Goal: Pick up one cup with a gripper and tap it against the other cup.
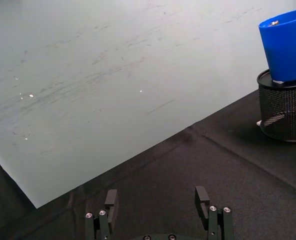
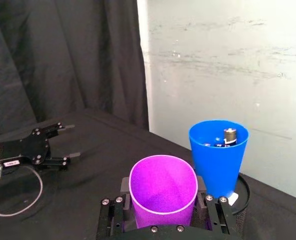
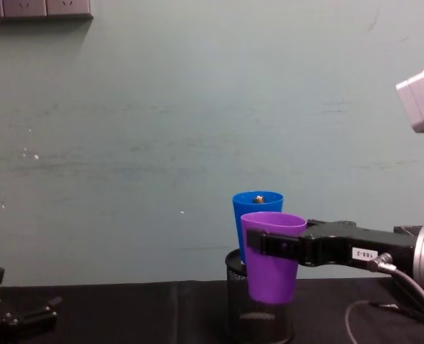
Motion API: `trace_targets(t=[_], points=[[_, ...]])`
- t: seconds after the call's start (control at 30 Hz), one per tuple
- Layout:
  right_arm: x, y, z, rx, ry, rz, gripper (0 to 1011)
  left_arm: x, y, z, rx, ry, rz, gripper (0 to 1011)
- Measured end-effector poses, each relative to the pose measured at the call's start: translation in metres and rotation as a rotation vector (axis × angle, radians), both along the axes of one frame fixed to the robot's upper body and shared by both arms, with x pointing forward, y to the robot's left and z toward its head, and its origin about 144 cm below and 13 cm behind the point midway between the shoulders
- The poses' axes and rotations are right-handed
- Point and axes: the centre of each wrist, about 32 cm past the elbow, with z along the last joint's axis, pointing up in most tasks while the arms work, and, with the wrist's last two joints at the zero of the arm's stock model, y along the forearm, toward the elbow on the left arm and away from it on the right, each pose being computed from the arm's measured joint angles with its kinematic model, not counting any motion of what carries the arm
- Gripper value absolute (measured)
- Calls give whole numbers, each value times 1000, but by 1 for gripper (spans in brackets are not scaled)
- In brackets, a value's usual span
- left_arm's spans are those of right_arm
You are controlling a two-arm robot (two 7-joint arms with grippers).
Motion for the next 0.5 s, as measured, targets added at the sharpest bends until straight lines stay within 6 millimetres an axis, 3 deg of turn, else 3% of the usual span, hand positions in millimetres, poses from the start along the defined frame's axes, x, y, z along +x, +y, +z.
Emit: trace_targets(t=[0.5], points=[[9, -1, 4, 18, -9, -11, 731, 0, 0, 0, 0, 0, 0, 1000]])
